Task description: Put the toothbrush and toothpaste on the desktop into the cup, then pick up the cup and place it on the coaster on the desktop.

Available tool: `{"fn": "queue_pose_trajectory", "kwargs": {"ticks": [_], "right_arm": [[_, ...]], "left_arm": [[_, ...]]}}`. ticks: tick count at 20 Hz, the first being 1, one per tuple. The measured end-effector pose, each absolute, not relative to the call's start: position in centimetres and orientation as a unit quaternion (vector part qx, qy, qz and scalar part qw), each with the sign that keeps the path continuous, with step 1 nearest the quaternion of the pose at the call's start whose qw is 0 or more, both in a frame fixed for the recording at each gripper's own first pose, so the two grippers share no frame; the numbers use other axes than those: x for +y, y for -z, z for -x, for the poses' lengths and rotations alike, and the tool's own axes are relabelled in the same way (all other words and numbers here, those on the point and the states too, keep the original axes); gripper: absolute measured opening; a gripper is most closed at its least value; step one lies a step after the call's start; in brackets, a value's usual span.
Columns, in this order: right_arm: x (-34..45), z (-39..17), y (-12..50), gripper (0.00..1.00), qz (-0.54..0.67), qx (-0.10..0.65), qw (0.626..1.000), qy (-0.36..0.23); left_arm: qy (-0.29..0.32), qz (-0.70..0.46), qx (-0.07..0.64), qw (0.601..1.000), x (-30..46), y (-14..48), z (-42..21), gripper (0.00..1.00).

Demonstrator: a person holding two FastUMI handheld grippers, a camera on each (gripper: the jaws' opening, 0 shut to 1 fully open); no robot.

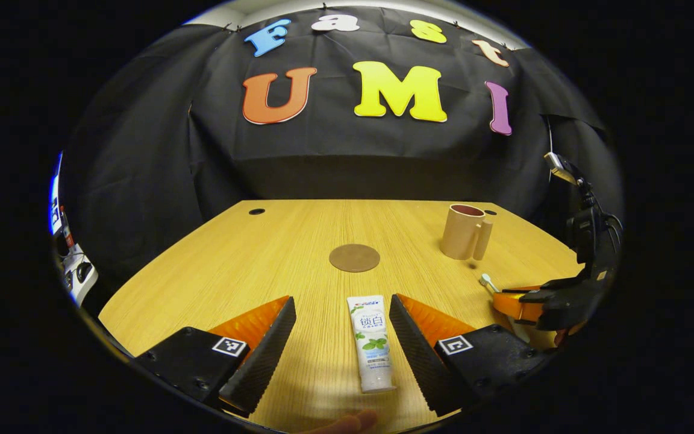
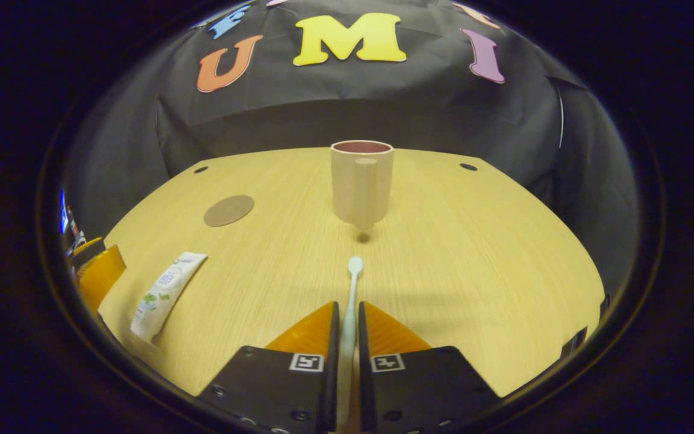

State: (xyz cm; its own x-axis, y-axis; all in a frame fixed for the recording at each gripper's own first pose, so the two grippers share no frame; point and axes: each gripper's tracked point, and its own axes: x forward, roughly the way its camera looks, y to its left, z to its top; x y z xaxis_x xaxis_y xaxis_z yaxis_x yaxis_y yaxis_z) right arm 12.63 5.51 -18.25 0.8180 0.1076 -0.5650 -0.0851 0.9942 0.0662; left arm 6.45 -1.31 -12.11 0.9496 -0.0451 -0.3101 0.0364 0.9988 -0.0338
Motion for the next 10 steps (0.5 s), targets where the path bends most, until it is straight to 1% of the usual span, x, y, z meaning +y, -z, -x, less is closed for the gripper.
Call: {"fn": "queue_pose_trajectory", "kwargs": {"ticks": [1,5,6,8,9,10], "right_arm": [[5.4,-12.5,18.3,0.04,-0.018,0.301,0.952,-0.056],[5.3,-12.7,18.0,0.04,-0.031,0.290,0.954,-0.071],[5.2,-12.8,18.0,0.00,-0.025,0.282,0.957,-0.070],[5.4,-12.6,17.9,0.00,-0.017,0.274,0.959,-0.074],[5.6,-12.5,17.8,0.00,-0.021,0.273,0.958,-0.080],[5.6,-12.3,17.5,0.00,-0.024,0.271,0.959,-0.084]], "left_arm": [[0.021,0.017,0.165,0.986,-1.4,12.3,-6.5,1.00],[0.028,0.027,0.215,0.976,-1.9,14.3,-6.7,0.99],[0.034,0.030,0.229,0.972,-2.3,14.7,-6.7,0.99],[0.051,0.029,0.261,0.964,-3.4,15.9,-6.4,0.98],[0.058,0.023,0.273,0.960,-3.8,16.4,-6.6,0.96],[0.061,0.017,0.283,0.957,-4.1,16.9,-6.7,0.92]]}}
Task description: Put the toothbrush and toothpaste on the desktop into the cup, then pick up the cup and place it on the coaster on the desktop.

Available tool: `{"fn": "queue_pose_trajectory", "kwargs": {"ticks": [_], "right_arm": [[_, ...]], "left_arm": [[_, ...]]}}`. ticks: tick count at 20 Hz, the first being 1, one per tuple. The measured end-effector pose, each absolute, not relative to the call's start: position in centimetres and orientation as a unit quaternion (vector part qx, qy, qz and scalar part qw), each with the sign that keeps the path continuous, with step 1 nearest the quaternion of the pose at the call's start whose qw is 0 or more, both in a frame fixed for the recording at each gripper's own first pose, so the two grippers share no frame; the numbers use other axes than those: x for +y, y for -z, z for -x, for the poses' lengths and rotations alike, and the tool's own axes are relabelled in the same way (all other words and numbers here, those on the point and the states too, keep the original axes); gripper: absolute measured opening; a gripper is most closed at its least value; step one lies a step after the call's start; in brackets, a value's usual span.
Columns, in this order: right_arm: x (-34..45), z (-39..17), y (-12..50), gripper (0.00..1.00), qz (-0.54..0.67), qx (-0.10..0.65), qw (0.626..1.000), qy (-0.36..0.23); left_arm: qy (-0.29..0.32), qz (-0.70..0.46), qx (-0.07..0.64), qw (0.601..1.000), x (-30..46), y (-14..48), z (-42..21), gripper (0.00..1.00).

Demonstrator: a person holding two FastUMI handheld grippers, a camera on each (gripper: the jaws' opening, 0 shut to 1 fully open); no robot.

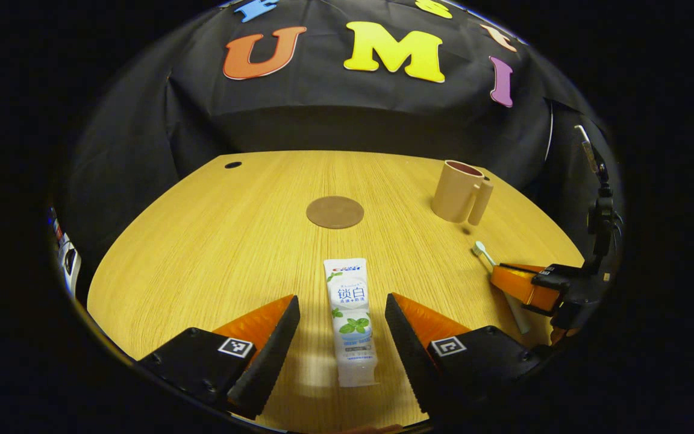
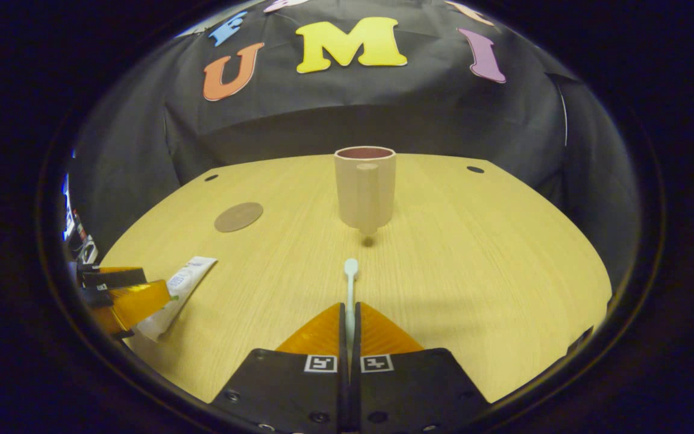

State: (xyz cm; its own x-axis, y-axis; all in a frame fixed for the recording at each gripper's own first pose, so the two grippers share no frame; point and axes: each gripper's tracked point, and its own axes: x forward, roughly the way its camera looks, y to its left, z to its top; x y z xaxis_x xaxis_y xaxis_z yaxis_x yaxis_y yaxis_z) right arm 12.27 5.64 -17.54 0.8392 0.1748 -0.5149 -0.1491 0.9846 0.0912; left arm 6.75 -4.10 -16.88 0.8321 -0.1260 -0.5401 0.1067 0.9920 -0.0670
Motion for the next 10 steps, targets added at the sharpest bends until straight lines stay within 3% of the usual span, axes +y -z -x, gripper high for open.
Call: {"fn": "queue_pose_trajectory", "kwargs": {"ticks": [2,3,4,8,9,10], "right_arm": [[5.8,-11.8,17.1,0.00,-0.022,0.263,0.960,-0.090],[5.8,-11.6,16.9,0.00,-0.020,0.258,0.961,-0.092],[5.8,-11.4,16.5,0.00,-0.020,0.254,0.962,-0.096],[5.5,-10.7,15.8,0.00,-0.024,0.244,0.964,-0.102],[5.5,-10.6,15.7,0.00,-0.028,0.241,0.964,-0.104],[5.4,-10.4,15.5,0.00,-0.030,0.238,0.965,-0.105]], "left_arm": [[0.061,0.015,0.300,0.952,-4.3,17.5,-6.9,0.84],[0.060,0.019,0.308,0.949,-4.3,17.7,-6.8,0.89],[0.059,0.026,0.317,0.946,-4.3,18.0,-6.7,0.79],[0.059,0.038,0.356,0.932,-4.6,19.0,-6.4,0.65],[0.057,0.034,0.360,0.931,-4.6,19.0,-6.5,0.70],[0.059,0.026,0.365,0.929,-4.6,19.0,-6.5,0.59]]}}
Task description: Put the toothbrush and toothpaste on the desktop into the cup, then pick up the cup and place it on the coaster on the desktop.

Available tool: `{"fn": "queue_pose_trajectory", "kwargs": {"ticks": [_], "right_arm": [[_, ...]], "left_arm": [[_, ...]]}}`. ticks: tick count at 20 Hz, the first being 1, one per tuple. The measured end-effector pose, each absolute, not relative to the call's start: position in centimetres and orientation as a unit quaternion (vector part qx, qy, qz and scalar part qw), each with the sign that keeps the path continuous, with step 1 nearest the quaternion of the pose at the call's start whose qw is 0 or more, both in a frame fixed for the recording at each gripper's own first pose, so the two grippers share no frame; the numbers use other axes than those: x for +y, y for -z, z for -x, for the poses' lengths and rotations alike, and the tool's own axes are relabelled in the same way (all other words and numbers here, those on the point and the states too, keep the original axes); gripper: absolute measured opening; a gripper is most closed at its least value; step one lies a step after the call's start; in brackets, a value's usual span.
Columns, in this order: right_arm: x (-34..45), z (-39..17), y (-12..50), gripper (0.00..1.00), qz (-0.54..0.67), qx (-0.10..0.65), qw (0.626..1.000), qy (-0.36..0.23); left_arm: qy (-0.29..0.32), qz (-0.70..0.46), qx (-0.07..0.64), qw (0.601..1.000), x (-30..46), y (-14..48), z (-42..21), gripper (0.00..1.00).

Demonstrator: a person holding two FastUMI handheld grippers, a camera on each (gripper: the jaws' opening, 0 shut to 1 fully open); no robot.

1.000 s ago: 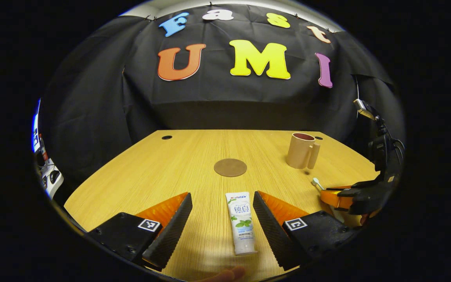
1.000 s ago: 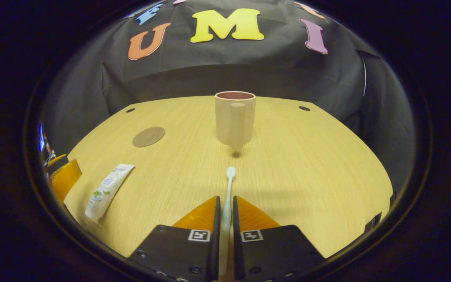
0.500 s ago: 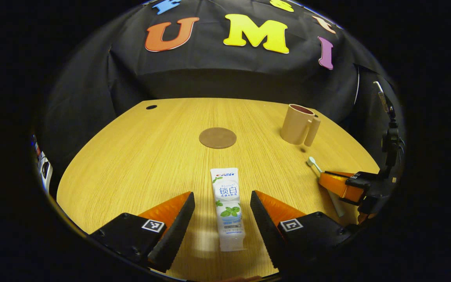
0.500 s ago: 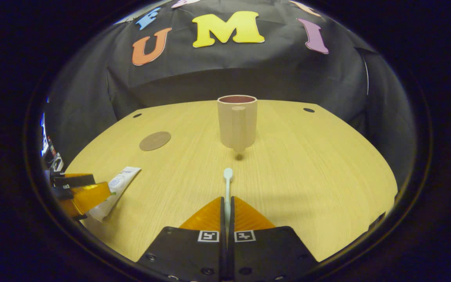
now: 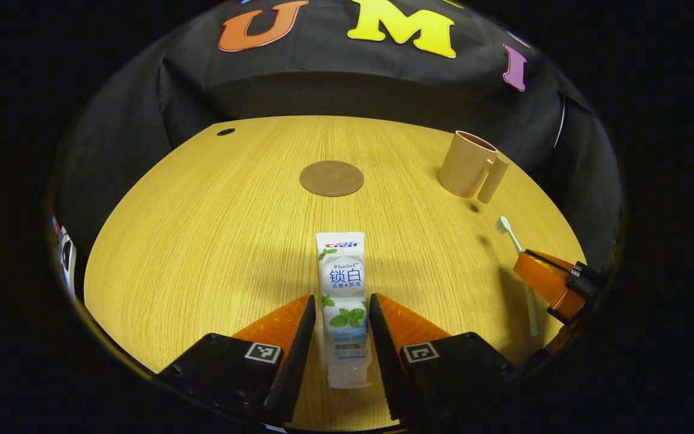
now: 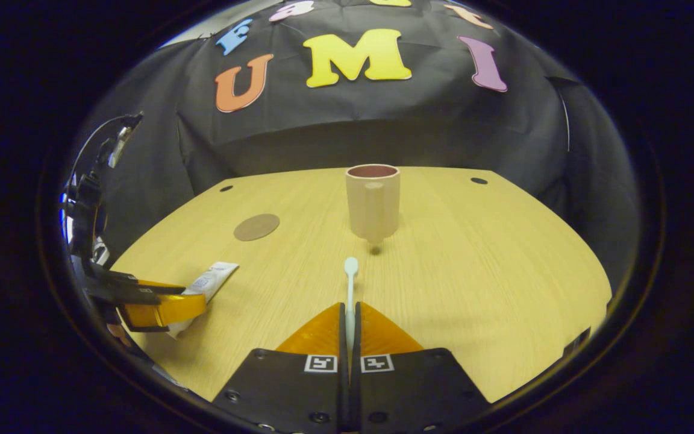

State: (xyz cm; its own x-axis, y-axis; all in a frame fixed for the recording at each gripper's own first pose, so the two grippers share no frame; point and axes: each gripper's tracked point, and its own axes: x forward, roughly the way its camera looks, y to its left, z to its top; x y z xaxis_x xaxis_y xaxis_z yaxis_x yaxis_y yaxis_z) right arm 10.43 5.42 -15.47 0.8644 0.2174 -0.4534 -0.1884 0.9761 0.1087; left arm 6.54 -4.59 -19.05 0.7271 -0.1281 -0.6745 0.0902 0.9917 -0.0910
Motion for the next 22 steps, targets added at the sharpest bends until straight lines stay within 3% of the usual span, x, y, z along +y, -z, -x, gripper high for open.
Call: {"fn": "queue_pose_trajectory", "kwargs": {"ticks": [2,3,4,8,13,16,22], "right_arm": [[5.1,-10.1,14.9,0.00,-0.032,0.228,0.967,-0.107],[5.1,-9.8,14.4,0.00,-0.029,0.223,0.968,-0.106],[5.0,-9.6,14.0,0.00,-0.029,0.217,0.970,-0.107],[4.5,-9.4,12.3,0.00,-0.035,0.195,0.974,-0.107],[3.9,-10.8,8.6,0.00,-0.043,0.159,0.980,-0.114],[3.5,-12.8,5.5,0.00,-0.039,0.127,0.985,-0.109],[3.1,-18.1,-1.9,0.00,-0.048,0.045,0.992,-0.107]], "left_arm": [[0.063,0.020,0.371,0.926,-4.7,19.0,-6.5,0.50],[0.065,0.016,0.369,0.927,-4.7,18.9,-6.5,0.53],[0.067,0.017,0.367,0.928,-4.7,19.0,-6.6,0.45],[0.077,0.032,0.337,0.938,-5.0,17.9,-6.2,0.39],[0.082,0.026,0.223,0.971,-5.2,13.1,-6.8,0.38],[0.113,0.051,0.192,0.974,-6.5,11.2,-6.5,0.37],[0.111,0.044,0.145,0.982,-6.1,8.6,-6.4,0.37]]}}
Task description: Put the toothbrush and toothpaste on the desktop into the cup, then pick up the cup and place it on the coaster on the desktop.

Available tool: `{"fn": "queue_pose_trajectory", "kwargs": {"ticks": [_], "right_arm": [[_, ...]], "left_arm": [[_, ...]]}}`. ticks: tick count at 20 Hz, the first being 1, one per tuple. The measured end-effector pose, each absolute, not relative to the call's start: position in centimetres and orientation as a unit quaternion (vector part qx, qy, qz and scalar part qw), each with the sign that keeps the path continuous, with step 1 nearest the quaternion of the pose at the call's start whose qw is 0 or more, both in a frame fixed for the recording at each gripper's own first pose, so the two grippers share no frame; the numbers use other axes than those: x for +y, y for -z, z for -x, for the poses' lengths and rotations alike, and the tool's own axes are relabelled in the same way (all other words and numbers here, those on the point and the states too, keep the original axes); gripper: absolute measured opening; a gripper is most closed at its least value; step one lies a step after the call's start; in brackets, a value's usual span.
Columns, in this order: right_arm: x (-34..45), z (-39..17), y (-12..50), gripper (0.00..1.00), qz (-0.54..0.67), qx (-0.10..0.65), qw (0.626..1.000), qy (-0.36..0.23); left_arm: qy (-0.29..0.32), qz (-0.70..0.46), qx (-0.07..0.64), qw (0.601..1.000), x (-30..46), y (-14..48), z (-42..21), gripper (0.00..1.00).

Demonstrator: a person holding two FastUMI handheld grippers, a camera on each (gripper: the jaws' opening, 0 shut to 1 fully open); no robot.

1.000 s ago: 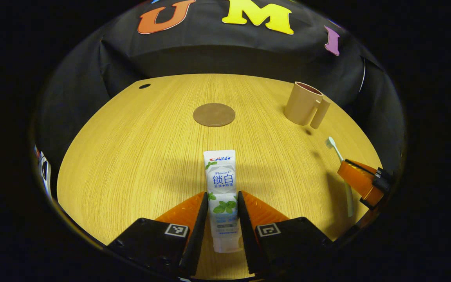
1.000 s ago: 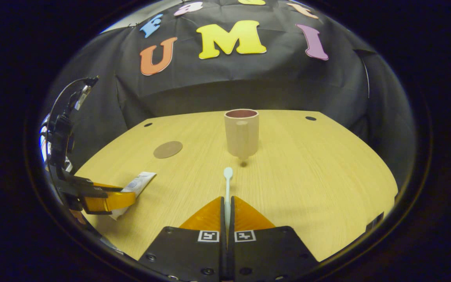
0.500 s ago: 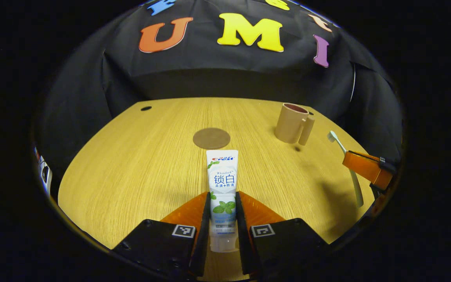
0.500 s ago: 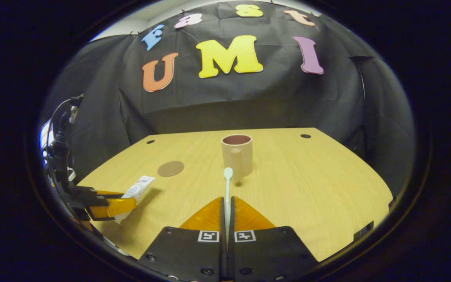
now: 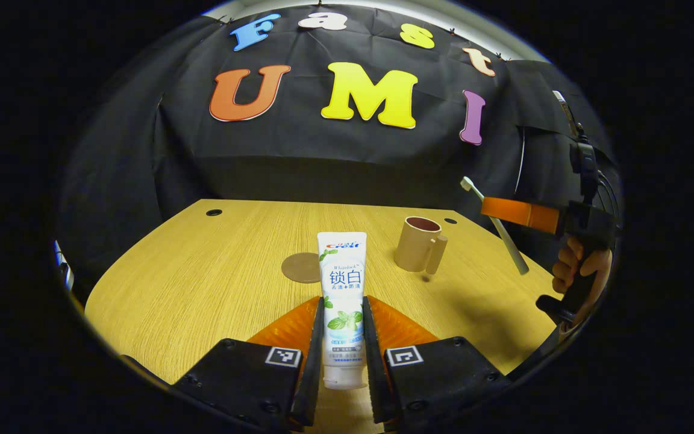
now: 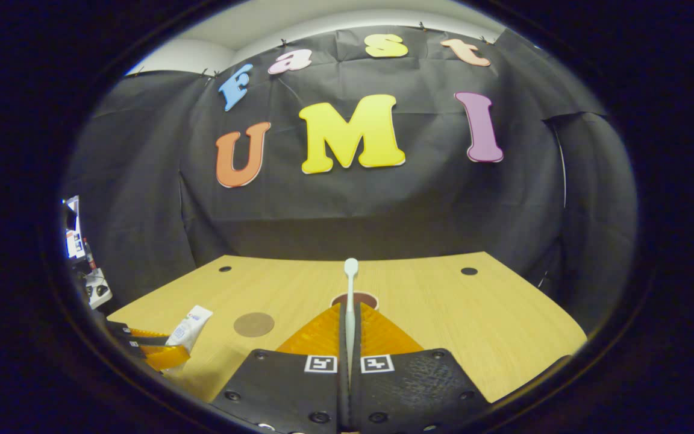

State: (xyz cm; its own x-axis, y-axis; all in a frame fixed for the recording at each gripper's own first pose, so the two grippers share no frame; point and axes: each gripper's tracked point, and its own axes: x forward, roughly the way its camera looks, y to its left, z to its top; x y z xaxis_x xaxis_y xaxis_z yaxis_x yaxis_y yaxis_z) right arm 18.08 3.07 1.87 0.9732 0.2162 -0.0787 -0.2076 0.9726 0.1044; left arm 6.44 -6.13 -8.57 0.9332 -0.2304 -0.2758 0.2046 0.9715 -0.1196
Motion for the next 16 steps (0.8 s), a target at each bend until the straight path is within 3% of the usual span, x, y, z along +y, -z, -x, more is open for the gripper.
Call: {"fn": "queue_pose_trajectory", "kwargs": {"ticks": [9,16], "right_arm": [[5.2,-29.1,-4.5,0.00,-0.059,0.000,0.989,-0.137],[6.7,-32.9,-3.6,0.01,-0.031,-0.015,0.991,-0.131]], "left_arm": [[0.094,0.034,0.116,0.988,-5.3,6.5,-8.4,0.37],[0.104,0.046,0.137,0.984,-6.4,8.0,-10.0,0.37]]}}
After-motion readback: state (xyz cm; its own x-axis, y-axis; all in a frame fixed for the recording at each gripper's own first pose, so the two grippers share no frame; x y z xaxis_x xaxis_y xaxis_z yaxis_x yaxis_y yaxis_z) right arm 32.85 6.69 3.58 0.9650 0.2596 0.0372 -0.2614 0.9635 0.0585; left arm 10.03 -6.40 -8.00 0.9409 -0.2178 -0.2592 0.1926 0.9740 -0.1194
